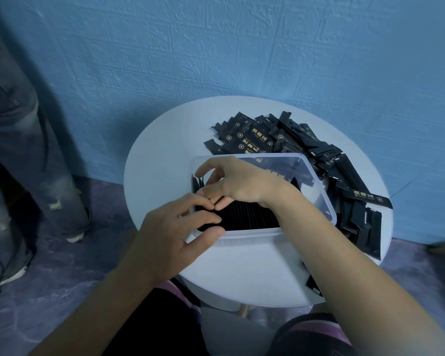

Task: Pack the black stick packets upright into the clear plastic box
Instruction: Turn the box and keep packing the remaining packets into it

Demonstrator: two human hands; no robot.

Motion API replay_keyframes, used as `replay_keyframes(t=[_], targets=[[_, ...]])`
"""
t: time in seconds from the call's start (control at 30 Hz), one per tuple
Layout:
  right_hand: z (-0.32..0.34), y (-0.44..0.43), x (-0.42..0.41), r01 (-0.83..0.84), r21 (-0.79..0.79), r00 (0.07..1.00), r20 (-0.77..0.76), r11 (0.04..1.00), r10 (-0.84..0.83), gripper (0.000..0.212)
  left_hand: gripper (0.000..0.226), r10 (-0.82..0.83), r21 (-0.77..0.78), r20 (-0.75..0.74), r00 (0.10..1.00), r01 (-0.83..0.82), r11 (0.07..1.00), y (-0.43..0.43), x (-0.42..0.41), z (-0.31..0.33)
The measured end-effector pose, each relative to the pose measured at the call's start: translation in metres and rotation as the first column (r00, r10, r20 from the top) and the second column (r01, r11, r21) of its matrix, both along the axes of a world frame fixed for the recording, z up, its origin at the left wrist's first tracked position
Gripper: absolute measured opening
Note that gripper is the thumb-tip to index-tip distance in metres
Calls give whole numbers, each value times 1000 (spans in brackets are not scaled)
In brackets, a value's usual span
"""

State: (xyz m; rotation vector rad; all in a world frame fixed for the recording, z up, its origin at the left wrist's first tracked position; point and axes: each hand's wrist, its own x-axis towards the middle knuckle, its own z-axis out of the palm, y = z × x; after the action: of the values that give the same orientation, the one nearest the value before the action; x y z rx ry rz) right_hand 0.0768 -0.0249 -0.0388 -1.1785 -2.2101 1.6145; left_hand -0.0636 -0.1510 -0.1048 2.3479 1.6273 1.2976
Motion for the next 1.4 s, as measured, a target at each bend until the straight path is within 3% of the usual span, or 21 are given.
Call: replay_keyframes(t=[0.1, 0.3, 0.47, 0.73, 0.8, 0.9, 1.07, 1.17, 1.4], targets=[[-2, 1, 1, 25, -1, 1000, 3, 1000, -25, 44, 39, 12, 7, -16, 1000, -12, 1000, 0, 0, -1], [-4, 4, 3, 16, 39, 1000, 16, 999, -16, 30, 33, 10, -13, -41, 999, -11, 1000, 2, 0, 1], [4, 11, 13, 4, 62, 1000, 10, 998, -5, 28, 42, 9, -23, -34, 999, -9, 1000, 3, -1, 3], [31, 51, 41, 257, 149, 960, -153, 955, -234, 9, 35, 24, -16, -47, 999, -24, 1000, 2, 0, 1], [32, 70, 48, 316, 307, 948, -72, 898, -309, 10, 34, 20, -24, -40, 999, -21, 999, 2, 1, 1], [27, 101, 50, 253, 522, 909, 160, 815, -385, 10, 34, 26, -29, -35, 999, -27, 999, 2, 1, 2], [17, 121, 39, 41, 551, 802, 479, 833, -357, 31, 44, 35, -22, -18, 999, -36, 999, 3, 2, 0], [11, 123, 31, -9, 547, 772, 536, 837, -342, 36, 50, 40, -15, 1, 999, -40, 999, 4, 1, -1], [8, 124, 31, -18, 541, 752, 562, 841, -346, 24, 33, 50, -8, 2, 999, -50, 999, 7, 1, -2]])
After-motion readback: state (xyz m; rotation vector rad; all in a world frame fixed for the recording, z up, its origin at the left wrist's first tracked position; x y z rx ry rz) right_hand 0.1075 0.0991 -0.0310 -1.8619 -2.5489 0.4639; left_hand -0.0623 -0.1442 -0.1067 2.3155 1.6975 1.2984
